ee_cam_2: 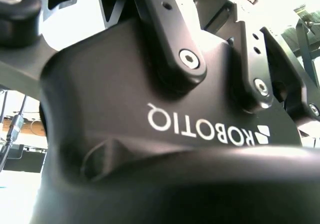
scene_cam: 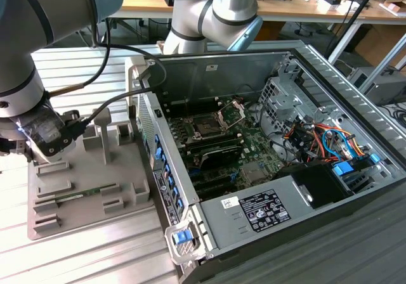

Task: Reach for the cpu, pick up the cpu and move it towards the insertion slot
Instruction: 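Pick up the cpu and move it towards the insertion slot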

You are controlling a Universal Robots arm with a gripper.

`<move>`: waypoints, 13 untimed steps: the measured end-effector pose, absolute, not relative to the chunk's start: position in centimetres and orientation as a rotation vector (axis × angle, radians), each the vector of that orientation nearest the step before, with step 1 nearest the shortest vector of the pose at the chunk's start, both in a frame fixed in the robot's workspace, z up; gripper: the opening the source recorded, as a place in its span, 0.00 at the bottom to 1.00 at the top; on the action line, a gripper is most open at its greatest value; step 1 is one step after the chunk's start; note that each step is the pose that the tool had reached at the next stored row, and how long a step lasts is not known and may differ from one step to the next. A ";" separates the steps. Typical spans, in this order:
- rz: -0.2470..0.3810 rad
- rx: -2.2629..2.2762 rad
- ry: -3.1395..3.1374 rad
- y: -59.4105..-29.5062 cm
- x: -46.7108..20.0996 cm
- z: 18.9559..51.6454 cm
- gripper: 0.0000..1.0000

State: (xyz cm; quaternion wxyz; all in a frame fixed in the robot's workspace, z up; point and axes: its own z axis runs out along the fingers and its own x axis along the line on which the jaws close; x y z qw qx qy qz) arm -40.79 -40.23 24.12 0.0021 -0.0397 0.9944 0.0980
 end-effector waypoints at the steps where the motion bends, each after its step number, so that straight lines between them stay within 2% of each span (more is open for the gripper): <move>1: 0.307 -0.125 3.120 -40.2 -40.8 24.2 0.55; 13: 0.298 -0.125 3.121 -40.2 -40.8 24.4 0.55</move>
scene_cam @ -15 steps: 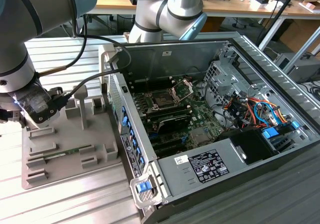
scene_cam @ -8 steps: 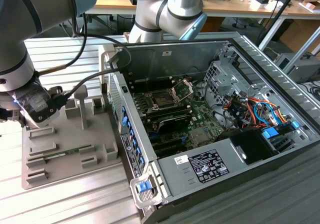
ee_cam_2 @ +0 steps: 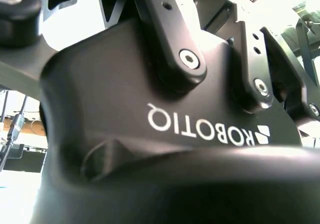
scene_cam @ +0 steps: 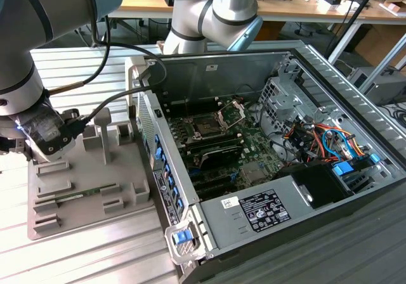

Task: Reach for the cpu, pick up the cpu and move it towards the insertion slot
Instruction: 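Pick up the cpu and move it towards the insertion slot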

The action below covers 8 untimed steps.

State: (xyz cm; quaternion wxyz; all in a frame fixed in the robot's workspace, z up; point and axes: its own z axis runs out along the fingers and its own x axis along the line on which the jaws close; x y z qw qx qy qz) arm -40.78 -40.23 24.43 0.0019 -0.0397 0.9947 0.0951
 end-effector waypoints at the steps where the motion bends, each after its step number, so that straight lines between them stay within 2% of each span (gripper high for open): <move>1: 0.289 -0.125 3.122 -40.2 -40.8 24.4 0.55; 6: 0.204 -0.125 3.131 -40.2 -40.8 24.4 0.55; 8: 0.133 -0.125 3.136 -40.2 -40.8 24.4 0.55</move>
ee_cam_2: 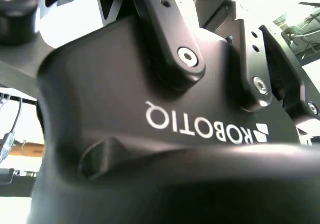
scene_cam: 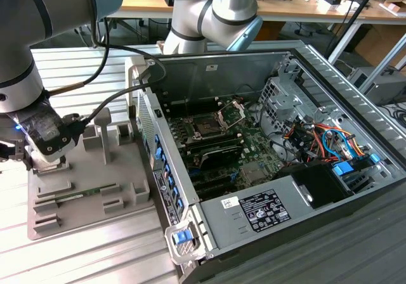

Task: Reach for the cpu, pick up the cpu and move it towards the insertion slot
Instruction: 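Pick up the cpu and move it towards the insertion slot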

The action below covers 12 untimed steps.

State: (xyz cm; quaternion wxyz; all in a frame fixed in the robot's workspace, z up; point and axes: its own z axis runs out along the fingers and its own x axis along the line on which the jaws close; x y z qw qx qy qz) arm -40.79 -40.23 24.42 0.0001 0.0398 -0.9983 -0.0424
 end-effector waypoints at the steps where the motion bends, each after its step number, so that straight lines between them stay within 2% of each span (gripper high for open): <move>1: -0.116 0.125 -3.136 -40.2 -40.8 24.4 0.55; 12: 0.050 0.125 -3.134 -40.2 -40.8 24.4 0.55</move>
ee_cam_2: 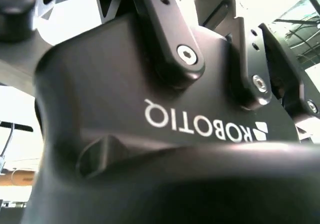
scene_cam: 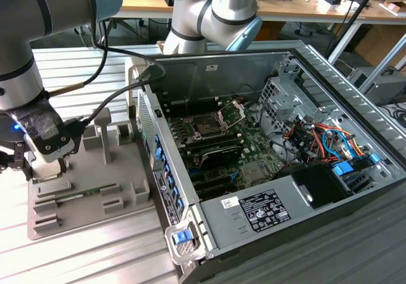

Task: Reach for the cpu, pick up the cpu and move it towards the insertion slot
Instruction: 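Pick up the cpu and move it towards the insertion slot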

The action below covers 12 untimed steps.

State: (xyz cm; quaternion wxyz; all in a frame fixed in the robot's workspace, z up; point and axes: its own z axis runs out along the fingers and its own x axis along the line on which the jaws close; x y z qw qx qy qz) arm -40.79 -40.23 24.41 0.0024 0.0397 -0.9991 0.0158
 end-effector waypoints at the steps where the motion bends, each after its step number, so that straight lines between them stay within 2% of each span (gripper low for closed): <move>1: 0.059 0.124 -3.134 -40.2 -40.8 24.4 0.55; 6: 0.136 0.124 -3.129 -40.2 -40.8 24.4 0.55; 8: 0.137 0.124 -3.129 -40.2 -40.8 24.4 0.55; 12: 0.074 0.124 -3.133 -40.2 -40.8 24.4 0.55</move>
